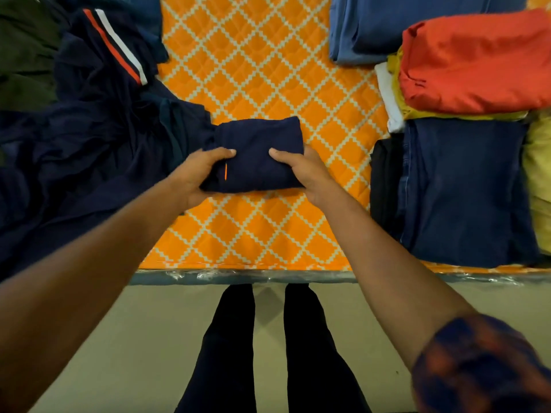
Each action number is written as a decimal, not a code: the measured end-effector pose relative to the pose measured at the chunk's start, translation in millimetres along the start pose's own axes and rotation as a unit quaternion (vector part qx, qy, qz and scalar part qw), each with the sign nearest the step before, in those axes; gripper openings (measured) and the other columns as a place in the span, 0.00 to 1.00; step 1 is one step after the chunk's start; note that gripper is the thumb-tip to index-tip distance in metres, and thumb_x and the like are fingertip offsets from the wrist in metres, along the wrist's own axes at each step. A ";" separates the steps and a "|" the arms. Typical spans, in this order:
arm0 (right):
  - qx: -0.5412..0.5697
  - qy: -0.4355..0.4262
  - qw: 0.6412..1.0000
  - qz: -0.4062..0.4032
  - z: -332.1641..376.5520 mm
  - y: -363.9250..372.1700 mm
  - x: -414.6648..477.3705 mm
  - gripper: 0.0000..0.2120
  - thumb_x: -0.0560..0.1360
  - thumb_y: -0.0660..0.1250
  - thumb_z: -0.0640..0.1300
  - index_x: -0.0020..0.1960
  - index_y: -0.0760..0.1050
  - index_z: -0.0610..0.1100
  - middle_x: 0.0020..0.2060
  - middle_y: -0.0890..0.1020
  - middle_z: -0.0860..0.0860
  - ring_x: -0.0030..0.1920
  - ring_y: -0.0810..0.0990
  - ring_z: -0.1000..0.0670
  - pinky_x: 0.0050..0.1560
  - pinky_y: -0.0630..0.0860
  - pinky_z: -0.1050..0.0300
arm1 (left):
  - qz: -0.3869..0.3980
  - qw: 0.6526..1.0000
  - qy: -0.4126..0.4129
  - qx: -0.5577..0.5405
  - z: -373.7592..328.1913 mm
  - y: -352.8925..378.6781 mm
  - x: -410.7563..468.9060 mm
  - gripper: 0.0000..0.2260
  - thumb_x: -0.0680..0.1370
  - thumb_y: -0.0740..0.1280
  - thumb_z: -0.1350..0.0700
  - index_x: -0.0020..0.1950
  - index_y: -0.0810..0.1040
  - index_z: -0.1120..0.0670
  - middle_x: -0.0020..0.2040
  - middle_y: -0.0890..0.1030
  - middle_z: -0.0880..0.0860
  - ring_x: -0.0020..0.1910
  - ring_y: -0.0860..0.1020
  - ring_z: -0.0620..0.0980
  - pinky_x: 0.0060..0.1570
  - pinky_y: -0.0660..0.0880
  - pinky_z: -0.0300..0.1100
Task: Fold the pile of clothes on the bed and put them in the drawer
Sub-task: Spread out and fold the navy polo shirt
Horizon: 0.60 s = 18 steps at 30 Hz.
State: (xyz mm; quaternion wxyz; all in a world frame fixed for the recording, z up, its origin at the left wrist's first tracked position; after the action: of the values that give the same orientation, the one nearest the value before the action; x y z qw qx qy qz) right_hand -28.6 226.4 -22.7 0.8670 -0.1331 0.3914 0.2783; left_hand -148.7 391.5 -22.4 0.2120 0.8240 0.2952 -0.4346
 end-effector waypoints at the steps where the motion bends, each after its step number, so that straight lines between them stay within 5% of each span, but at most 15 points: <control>1: -0.004 -0.022 1.000 0.003 9.4 -7.0 -1.6 0.19 0.74 0.76 0.45 0.64 0.78 0.48 0.56 0.85 0.52 0.54 0.83 0.52 0.54 0.80 0.57 | 0.012 1.000 0.016 -0.002 -6.5 5.7 -2.9 0.20 0.77 0.72 0.56 0.69 0.76 0.50 0.61 0.83 0.50 0.57 0.83 0.53 0.49 0.81 0.48; 6: 0.013 -0.119 0.993 -0.006 67.2 -71.5 -19.3 0.21 0.72 0.78 0.42 0.64 0.78 0.46 0.57 0.85 0.51 0.56 0.84 0.51 0.58 0.81 0.54 | 0.074 0.991 0.091 -0.064 -50.3 71.6 -29.3 0.22 0.77 0.70 0.59 0.70 0.74 0.50 0.61 0.83 0.51 0.56 0.83 0.54 0.46 0.81 0.49; 11: 0.036 -0.226 0.968 -0.098 137.8 -189.1 -36.1 0.15 0.74 0.73 0.34 0.60 0.79 0.41 0.53 0.86 0.48 0.54 0.85 0.50 0.58 0.81 0.55 | 0.130 0.982 0.135 -0.014 -100.6 198.3 -34.2 0.22 0.75 0.71 0.59 0.68 0.74 0.51 0.60 0.83 0.52 0.56 0.83 0.54 0.51 0.80 0.51; 18: -0.075 -0.231 0.934 -0.263 159.9 -347.3 -9.8 0.14 0.75 0.74 0.45 0.60 0.80 0.45 0.52 0.85 0.52 0.49 0.83 0.56 0.48 0.78 0.64 | 0.096 0.974 0.178 0.098 -120.7 372.5 3.6 0.14 0.76 0.71 0.61 0.61 0.78 0.52 0.50 0.83 0.50 0.46 0.82 0.49 0.38 0.78 0.40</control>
State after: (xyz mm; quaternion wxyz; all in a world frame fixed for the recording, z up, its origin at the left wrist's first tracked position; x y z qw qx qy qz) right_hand 266.5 13.2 94.4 0.9632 -0.2281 0.1088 0.0919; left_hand 174.1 191.7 73.4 0.1148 0.9293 0.2035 -0.2859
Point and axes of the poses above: each hand's wrist, its own x-axis towards the middle knuckle, its own y-axis out of the palm, z = x × y, the point moved 2 cm from there along x, towards the middle knuckle
